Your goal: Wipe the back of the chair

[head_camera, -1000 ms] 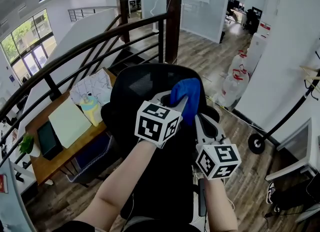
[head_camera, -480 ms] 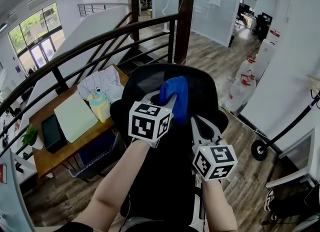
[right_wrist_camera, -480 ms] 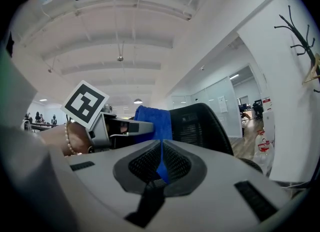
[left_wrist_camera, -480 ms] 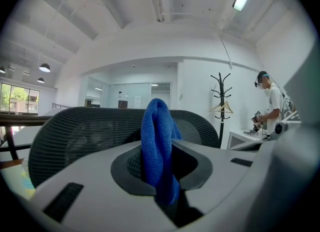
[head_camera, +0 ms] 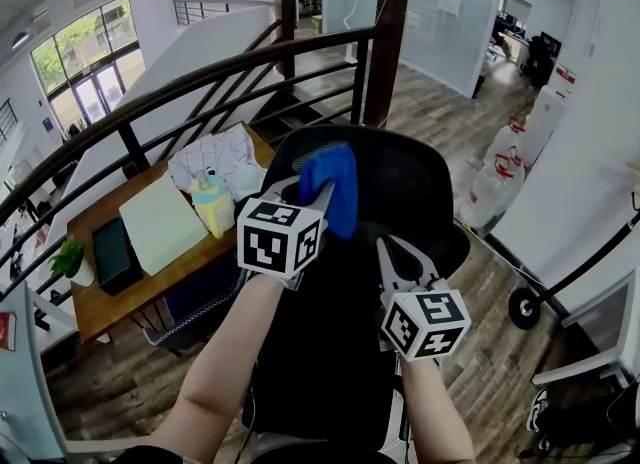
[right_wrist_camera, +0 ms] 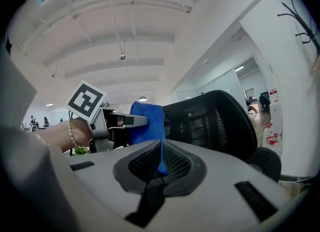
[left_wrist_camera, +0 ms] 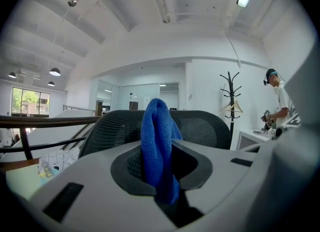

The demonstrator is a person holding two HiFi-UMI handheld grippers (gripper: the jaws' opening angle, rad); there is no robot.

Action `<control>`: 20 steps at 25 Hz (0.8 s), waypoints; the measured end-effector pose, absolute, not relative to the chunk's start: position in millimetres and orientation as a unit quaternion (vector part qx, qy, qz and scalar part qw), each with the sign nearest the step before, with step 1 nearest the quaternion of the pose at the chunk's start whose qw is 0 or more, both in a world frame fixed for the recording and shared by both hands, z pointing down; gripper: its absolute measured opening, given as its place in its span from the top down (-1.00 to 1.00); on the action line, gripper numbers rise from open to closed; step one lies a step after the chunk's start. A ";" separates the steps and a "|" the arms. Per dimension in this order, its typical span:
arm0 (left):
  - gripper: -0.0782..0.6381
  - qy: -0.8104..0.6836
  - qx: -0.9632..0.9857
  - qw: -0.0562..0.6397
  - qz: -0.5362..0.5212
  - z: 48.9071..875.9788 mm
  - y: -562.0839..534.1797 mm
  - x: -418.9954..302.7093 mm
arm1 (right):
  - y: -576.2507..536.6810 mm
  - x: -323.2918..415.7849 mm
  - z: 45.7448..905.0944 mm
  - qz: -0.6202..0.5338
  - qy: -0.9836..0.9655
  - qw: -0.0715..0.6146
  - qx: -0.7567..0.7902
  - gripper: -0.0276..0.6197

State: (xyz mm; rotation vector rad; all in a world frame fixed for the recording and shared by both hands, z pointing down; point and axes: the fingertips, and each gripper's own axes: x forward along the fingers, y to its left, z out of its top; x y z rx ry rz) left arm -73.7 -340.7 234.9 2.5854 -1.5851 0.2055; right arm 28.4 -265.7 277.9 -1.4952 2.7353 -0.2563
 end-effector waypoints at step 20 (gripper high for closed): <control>0.58 -0.591 0.803 0.064 0.050 239.5 -315.6 -164.4 | -252.1 -2.2 278.0 -0.083 0.884 0.011 -0.459 0.82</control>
